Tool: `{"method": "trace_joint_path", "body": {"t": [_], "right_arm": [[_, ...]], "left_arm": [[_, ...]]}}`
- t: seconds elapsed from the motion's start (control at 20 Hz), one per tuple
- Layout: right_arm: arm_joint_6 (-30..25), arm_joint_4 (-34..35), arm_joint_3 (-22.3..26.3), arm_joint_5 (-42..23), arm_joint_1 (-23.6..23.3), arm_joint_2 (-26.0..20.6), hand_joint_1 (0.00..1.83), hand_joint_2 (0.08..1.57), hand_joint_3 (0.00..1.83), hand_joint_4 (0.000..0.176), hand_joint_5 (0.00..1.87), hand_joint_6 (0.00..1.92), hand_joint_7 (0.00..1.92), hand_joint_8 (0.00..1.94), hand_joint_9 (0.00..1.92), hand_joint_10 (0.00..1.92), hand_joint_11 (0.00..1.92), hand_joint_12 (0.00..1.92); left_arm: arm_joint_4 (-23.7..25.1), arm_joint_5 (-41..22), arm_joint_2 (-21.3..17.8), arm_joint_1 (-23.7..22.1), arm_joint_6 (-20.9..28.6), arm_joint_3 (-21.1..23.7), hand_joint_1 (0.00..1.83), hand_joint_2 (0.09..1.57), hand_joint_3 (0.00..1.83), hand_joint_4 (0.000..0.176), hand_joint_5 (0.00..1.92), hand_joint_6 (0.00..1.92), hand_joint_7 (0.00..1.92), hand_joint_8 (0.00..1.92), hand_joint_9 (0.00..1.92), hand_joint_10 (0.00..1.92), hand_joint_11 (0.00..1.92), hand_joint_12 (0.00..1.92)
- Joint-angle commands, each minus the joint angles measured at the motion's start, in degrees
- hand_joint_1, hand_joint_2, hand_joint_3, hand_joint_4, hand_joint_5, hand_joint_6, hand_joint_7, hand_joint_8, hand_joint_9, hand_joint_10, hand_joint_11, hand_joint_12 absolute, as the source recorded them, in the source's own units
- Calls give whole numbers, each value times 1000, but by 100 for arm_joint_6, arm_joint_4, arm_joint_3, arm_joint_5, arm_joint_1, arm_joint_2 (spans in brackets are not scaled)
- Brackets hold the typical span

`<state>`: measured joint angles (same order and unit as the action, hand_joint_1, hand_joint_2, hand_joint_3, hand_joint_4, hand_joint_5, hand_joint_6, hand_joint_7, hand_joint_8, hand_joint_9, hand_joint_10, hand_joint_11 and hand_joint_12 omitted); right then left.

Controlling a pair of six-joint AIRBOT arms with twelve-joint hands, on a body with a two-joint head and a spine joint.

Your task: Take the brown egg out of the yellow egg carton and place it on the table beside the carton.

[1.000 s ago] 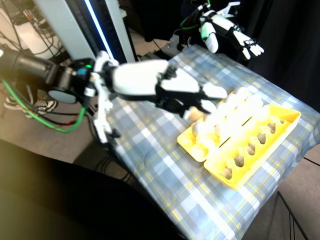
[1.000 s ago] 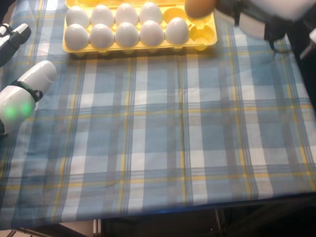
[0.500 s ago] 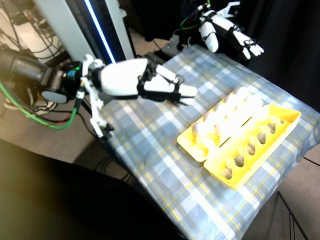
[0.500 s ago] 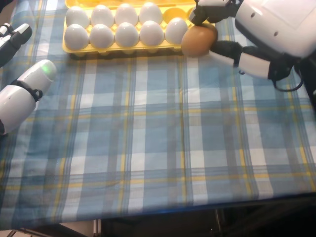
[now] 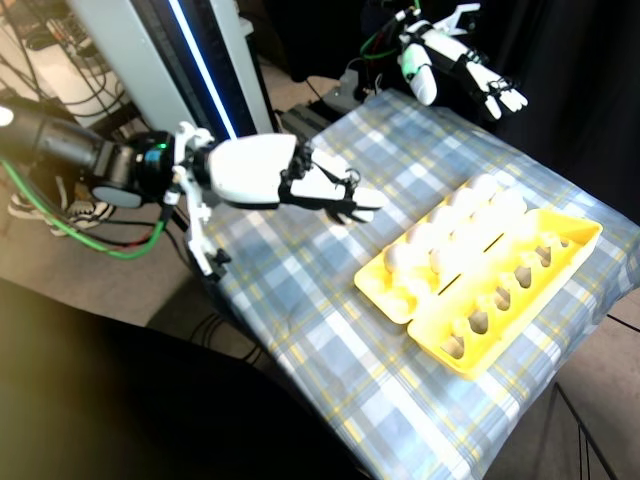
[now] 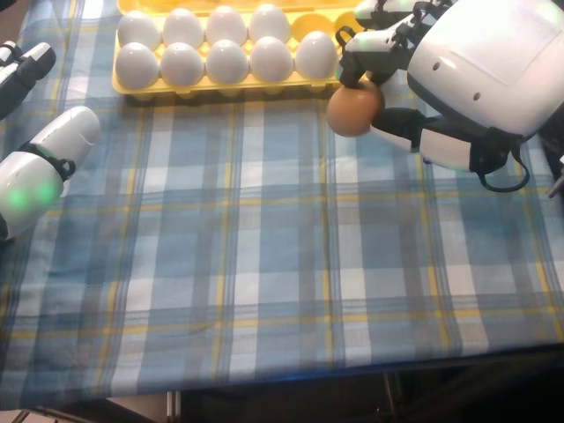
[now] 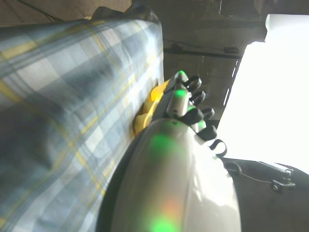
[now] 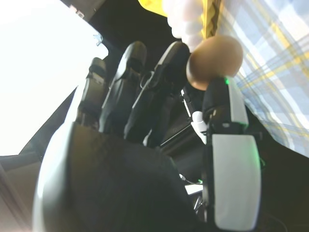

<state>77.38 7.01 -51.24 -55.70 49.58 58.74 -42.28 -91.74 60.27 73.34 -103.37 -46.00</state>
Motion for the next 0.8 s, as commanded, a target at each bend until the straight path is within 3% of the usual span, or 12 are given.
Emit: {"method": "trace_joint_path", "body": {"t": [0.0,0.05,0.2,0.3,0.35,0.4,0.5,0.55,0.6,0.75], "right_arm": [[49,-107,-6,-689,-52,21,1032,1189,0,3,840,1195,1102,44,655,1,130,12],[65,-98,-12,-677,-52,32,1015,1189,0,39,838,1198,1097,21,636,1,120,7],[98,-95,-16,-673,-52,38,987,1187,0,98,834,1202,1091,3,620,0,111,3],[99,-95,-27,-673,-53,38,986,1180,0,114,846,1184,1093,2,620,1,112,4],[99,-93,-31,-673,-53,38,983,1173,0,132,857,1167,1091,1,615,2,110,3],[99,-87,-33,-673,-53,38,974,1166,0,164,866,1151,1095,1,609,2,107,2],[99,-86,-35,-673,-53,38,978,1151,0,176,888,1116,1064,0,596,1,104,0],[101,-86,-36,-674,-53,38,925,1078,0,0,830,436,1041,3,585,8,103,6],[101,-86,-36,-674,-53,38,897,1066,0,0,869,147,1020,6,573,3,99,5],[101,-85,-35,-679,-54,38,879,1051,0,0,844,5,971,0,536,0,100,6]], "left_arm": [[240,-644,-12,-28,33,-2,142,1225,1,33,332,2,152,2,69,0,0,0],[240,-645,-13,-28,33,-2,138,1222,0,35,333,2,152,1,70,0,0,0],[240,-645,-12,-28,33,-1,132,1223,0,35,332,1,157,2,72,1,0,0],[240,-645,-10,-28,33,-2,132,1221,0,37,332,1,156,2,74,2,0,0],[240,-645,-12,-28,33,-2,134,1222,0,38,329,0,152,0,72,1,0,0],[240,-645,-13,-28,33,-2,134,1222,0,35,331,1,154,1,70,0,0,0],[240,-645,-13,-28,33,-2,134,1224,1,33,330,0,153,1,72,1,0,0],[240,-645,-12,-28,33,-1,133,1223,0,30,331,1,156,2,76,2,0,0],[240,-645,-12,-28,33,-1,133,1224,0,29,332,1,158,2,77,3,0,0],[238,-645,-9,-27,33,-1,139,1225,0,31,334,2,159,2,77,2,0,0]]}}
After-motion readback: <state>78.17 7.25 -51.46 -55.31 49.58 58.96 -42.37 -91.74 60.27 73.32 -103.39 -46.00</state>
